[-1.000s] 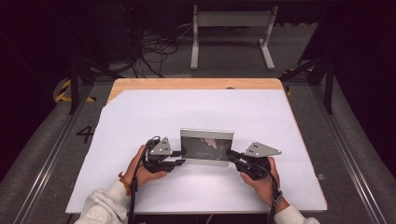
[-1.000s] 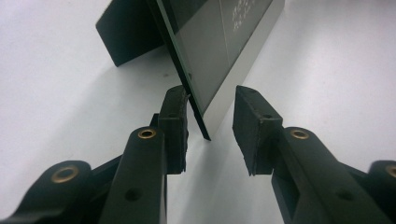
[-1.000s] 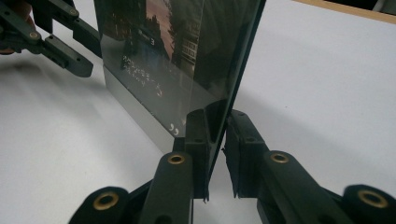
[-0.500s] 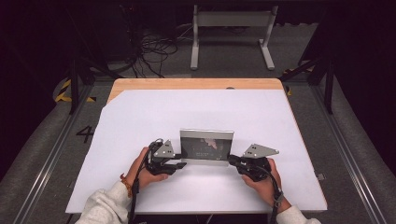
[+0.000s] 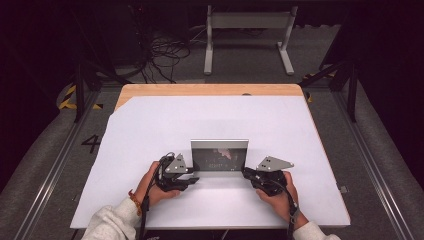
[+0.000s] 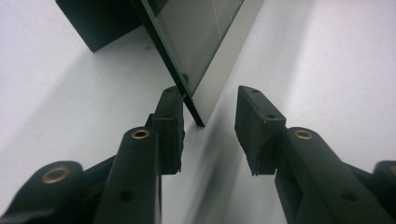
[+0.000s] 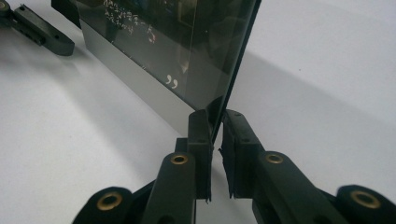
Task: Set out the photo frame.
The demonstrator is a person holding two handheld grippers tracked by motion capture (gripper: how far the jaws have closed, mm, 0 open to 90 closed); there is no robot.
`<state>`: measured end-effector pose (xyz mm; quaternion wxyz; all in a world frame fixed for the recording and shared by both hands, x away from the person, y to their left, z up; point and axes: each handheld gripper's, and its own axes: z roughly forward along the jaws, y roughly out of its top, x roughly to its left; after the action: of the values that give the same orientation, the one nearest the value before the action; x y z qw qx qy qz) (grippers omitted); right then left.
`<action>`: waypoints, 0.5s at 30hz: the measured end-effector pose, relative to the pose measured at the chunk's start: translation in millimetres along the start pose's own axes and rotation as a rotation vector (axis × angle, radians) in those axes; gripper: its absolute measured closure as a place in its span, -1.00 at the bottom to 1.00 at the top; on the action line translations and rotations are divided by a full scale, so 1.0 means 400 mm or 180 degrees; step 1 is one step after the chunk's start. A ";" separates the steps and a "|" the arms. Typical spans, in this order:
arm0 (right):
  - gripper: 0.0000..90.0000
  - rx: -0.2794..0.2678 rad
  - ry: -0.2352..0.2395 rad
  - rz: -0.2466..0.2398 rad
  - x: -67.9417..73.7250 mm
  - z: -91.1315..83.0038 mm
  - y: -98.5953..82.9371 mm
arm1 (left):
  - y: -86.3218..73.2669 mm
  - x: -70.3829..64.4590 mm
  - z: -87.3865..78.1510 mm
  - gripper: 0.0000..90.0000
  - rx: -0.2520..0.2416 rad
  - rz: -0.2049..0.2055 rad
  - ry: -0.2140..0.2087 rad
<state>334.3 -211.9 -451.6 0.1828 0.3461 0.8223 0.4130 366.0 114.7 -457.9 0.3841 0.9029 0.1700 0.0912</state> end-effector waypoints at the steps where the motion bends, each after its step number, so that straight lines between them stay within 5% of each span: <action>1: 0.84 -0.0006 -0.0012 -0.0021 0.001 -0.001 0.001 | 0.000 0.000 -0.002 0.43 0.0004 0.0008 0.0012; 15: 0.74 -0.0096 -0.0065 -0.0353 0.015 -0.060 0.034 | -0.019 -0.011 -0.054 0.53 -0.0102 -0.0007 0.0164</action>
<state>321.6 -215.0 -426.5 0.2190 0.3015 0.8320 0.4110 353.6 132.3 -448.7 0.3942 0.8938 0.1793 0.1167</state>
